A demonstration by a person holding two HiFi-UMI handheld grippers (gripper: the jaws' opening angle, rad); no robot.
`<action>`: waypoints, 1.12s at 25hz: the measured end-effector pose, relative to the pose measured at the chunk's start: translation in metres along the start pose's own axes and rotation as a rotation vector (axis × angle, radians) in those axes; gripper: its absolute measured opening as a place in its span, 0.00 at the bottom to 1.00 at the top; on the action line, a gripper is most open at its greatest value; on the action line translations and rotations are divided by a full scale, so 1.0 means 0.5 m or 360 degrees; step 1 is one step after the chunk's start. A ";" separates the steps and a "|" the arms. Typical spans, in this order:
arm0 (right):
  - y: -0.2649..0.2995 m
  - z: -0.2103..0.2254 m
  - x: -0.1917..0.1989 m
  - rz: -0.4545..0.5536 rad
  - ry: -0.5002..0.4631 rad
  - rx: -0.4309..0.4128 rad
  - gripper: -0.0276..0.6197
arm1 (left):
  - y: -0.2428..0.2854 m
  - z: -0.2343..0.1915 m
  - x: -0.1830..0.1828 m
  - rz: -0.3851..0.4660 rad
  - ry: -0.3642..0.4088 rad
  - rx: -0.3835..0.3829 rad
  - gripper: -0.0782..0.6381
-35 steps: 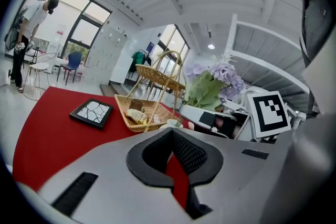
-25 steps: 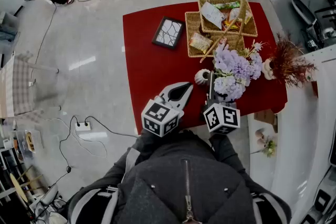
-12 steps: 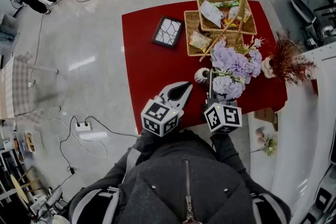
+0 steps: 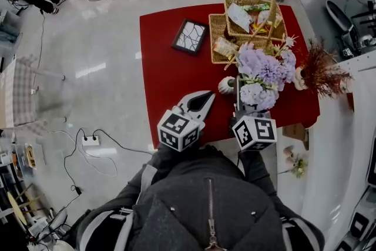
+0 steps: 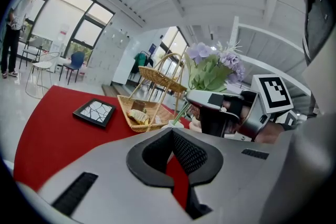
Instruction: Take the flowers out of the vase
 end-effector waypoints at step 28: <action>-0.050 -0.019 -0.165 0.0115 -0.0059 -0.0029 0.10 | 0.000 0.012 -0.007 0.0012 0.0026 0.0022 0.12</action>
Point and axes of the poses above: the fingertips, and each gripper's own axes: y forward along the fingers, z to its right, x out of its underside, the point moved 4 cm from there along -y, backward along the fingers, and after that the axes turned 10 degrees about -x, right-handed, at the moved point
